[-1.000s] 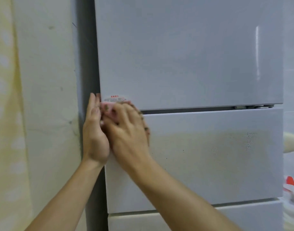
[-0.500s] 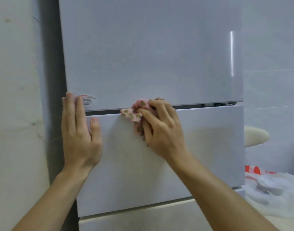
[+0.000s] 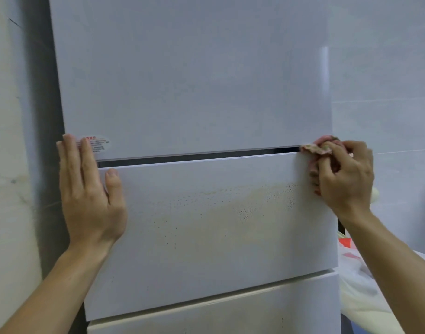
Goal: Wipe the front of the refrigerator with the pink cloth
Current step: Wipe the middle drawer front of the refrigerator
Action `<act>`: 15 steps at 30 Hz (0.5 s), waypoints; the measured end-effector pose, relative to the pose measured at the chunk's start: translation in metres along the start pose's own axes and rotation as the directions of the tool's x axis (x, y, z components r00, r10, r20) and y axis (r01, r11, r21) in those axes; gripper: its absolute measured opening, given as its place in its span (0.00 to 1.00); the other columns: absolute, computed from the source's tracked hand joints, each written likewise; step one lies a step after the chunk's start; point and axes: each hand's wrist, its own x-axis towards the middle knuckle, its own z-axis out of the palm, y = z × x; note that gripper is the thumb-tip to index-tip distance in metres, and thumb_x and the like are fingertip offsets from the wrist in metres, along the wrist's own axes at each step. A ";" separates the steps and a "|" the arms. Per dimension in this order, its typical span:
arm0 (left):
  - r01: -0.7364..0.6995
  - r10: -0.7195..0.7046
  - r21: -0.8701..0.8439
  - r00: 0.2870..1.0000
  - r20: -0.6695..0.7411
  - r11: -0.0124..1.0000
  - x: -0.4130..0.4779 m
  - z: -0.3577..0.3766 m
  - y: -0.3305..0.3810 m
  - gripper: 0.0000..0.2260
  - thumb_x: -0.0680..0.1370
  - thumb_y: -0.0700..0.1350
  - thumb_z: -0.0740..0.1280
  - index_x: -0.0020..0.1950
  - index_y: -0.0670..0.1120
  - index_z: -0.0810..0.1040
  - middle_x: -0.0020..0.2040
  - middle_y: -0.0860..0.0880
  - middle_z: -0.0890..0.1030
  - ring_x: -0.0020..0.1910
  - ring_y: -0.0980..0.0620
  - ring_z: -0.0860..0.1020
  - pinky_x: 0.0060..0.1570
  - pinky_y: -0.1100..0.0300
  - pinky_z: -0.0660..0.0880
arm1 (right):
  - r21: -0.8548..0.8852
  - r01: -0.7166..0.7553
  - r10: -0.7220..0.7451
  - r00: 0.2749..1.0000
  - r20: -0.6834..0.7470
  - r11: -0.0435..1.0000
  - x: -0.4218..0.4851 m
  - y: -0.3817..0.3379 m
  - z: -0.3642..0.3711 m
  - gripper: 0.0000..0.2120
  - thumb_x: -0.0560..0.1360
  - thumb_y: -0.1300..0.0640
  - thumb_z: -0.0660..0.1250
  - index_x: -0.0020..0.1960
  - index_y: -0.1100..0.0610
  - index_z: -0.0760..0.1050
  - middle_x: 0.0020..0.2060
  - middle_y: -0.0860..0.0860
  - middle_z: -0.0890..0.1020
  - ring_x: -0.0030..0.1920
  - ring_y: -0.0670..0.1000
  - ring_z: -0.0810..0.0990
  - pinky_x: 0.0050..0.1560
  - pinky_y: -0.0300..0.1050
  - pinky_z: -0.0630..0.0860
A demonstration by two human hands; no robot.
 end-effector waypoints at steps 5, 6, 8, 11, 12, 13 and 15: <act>0.042 -0.042 -0.049 0.999 0.010 0.998 0.000 -0.004 0.000 0.27 0.85 0.49 0.51 0.84 0.40 0.58 0.86 0.43 0.53 0.85 0.47 0.50 0.84 0.51 0.49 | 0.052 -0.054 0.059 0.993 -0.104 0.997 -0.020 -0.022 0.021 0.11 0.83 0.57 0.63 0.58 0.57 0.83 0.59 0.58 0.75 0.62 0.62 0.71 0.64 0.50 0.68; 0.070 -0.069 -0.089 0.998 0.015 0.994 -0.001 -0.005 0.002 0.27 0.86 0.49 0.50 0.84 0.41 0.58 0.86 0.46 0.52 0.85 0.50 0.50 0.84 0.51 0.50 | 0.043 -0.037 0.042 0.992 -0.119 0.998 -0.024 -0.028 0.024 0.11 0.83 0.57 0.63 0.58 0.57 0.83 0.58 0.57 0.76 0.61 0.62 0.71 0.63 0.52 0.69; 0.139 -0.138 -0.179 0.990 0.018 0.974 -0.002 -0.007 0.007 0.27 0.86 0.50 0.50 0.85 0.44 0.58 0.85 0.53 0.52 0.84 0.57 0.50 0.83 0.54 0.52 | 0.041 0.014 -0.009 0.991 -0.132 0.999 -0.030 -0.045 0.027 0.11 0.81 0.56 0.64 0.57 0.56 0.83 0.56 0.57 0.77 0.59 0.61 0.71 0.61 0.55 0.72; 0.201 -0.204 -0.285 0.979 0.018 0.937 -0.002 -0.010 0.012 0.28 0.85 0.52 0.48 0.85 0.46 0.59 0.86 0.54 0.53 0.83 0.62 0.51 0.80 0.66 0.50 | 0.031 0.153 -0.149 0.982 -0.113 0.988 -0.043 -0.082 0.037 0.11 0.79 0.54 0.65 0.54 0.55 0.84 0.54 0.57 0.79 0.56 0.60 0.72 0.57 0.58 0.75; 0.214 -0.217 -0.307 0.976 0.024 0.927 -0.002 -0.011 0.014 0.28 0.85 0.52 0.48 0.85 0.47 0.59 0.86 0.54 0.54 0.83 0.62 0.51 0.80 0.66 0.50 | 0.035 0.214 -0.210 0.972 -0.104 0.976 -0.048 -0.097 0.042 0.10 0.78 0.55 0.66 0.54 0.55 0.84 0.53 0.56 0.80 0.56 0.61 0.74 0.55 0.57 0.75; 0.223 -0.225 -0.327 0.974 0.031 0.918 -0.002 -0.011 0.015 0.27 0.85 0.51 0.48 0.85 0.47 0.59 0.86 0.54 0.54 0.83 0.63 0.52 0.81 0.66 0.51 | 0.048 0.270 -0.265 0.960 -0.092 0.962 -0.054 -0.113 0.047 0.09 0.77 0.56 0.68 0.54 0.55 0.84 0.52 0.56 0.81 0.55 0.61 0.74 0.55 0.56 0.75; 0.244 -0.246 -0.376 0.968 0.045 0.894 -0.002 -0.013 0.017 0.26 0.86 0.50 0.47 0.85 0.46 0.59 0.86 0.54 0.54 0.82 0.64 0.52 0.80 0.67 0.51 | 0.095 0.351 -0.345 0.936 -0.069 0.932 -0.069 -0.147 0.060 0.10 0.75 0.58 0.69 0.54 0.56 0.84 0.51 0.56 0.81 0.55 0.60 0.74 0.54 0.55 0.72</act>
